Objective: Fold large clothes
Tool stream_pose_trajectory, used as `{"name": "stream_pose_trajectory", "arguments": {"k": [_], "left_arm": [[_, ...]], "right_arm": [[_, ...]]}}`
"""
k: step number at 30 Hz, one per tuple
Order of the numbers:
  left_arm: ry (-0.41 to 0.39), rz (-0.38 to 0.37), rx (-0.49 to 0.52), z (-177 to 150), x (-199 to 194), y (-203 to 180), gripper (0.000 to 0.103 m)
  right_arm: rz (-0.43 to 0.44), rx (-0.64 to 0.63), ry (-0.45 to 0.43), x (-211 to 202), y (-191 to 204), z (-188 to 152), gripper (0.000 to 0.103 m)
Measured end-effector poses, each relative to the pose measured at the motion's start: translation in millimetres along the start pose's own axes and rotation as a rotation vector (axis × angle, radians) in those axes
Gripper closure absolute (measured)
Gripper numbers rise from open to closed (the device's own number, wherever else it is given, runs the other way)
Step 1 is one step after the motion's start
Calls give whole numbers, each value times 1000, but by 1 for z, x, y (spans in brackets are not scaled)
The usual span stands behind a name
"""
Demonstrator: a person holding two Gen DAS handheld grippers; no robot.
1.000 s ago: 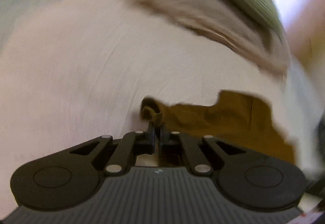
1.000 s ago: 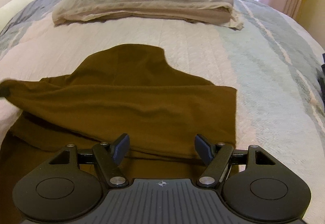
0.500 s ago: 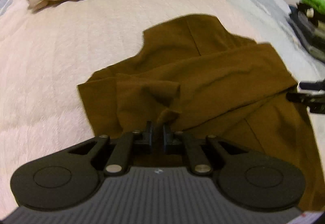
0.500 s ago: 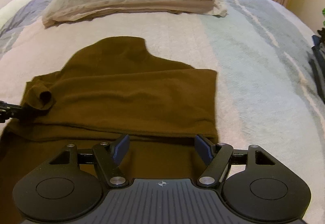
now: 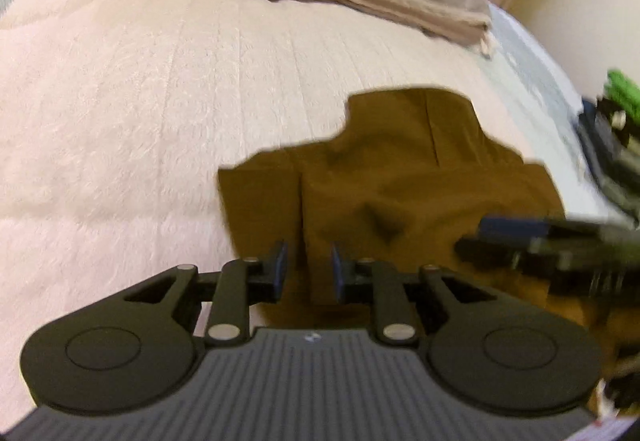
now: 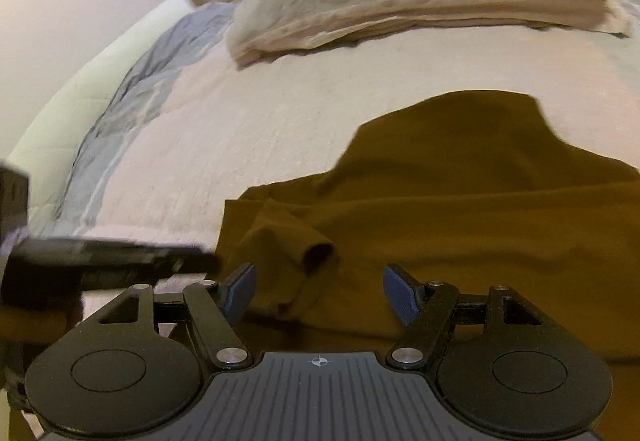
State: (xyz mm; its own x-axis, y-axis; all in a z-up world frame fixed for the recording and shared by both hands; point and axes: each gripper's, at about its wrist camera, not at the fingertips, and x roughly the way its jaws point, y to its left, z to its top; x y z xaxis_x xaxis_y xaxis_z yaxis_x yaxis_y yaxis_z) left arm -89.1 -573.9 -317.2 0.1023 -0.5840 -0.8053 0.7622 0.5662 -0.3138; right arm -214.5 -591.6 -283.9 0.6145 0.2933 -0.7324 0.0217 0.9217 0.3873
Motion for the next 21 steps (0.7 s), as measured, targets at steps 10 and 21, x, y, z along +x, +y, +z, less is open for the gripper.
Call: {"name": "stream_pose_trajectory", "arguments": {"k": [10,21], "left_arm": [[-48,-44,-91,11,8,24,102],[39,-23,-183,4,31,51,97]], "right_arm": [[47,-9,51,40,-3,11,71],[-72,1,23,9,-42,6,63]]}}
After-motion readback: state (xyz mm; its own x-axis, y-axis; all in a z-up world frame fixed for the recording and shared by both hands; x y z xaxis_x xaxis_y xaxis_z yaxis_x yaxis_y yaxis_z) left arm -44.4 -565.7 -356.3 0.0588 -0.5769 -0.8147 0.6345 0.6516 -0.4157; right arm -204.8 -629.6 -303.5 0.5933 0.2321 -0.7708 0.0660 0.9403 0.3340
